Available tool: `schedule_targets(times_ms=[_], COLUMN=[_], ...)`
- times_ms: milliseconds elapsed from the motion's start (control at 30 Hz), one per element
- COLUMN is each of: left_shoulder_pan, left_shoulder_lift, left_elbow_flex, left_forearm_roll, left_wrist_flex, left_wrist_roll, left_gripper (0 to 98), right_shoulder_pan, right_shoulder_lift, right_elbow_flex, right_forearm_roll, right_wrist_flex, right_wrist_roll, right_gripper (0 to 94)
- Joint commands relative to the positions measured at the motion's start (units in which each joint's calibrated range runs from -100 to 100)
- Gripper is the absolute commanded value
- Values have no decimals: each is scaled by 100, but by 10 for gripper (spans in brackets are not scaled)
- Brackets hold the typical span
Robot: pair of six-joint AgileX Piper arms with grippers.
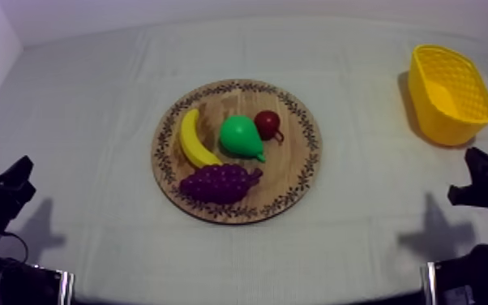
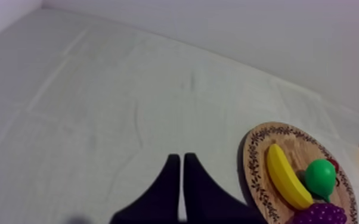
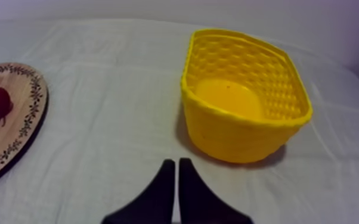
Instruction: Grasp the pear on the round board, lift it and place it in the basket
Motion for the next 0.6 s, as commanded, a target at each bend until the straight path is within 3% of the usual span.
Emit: schedule_targets(times_ms=[0, 300, 567], left_shoulder_pan=[1, 1, 1], left_shoulder_lift=[0, 0, 0], left_elbow_flex=[2, 2, 2], left_forearm_roll=[-2, -2, -2], left_wrist_flex=[1, 1, 1], left_wrist_roll=[1, 1, -4], left_gripper=[1, 1, 1], right_shoulder_pan=[1, -140, -304], right_shoulder_lift=[-4, -4, 724], right_elbow_flex=[1, -268, -1573], right_forearm_roll=[15, 173, 153], right_wrist_flex=[38, 507, 796], right_wrist_roll=[-142, -498, -584], right_gripper=[4, 5, 5])
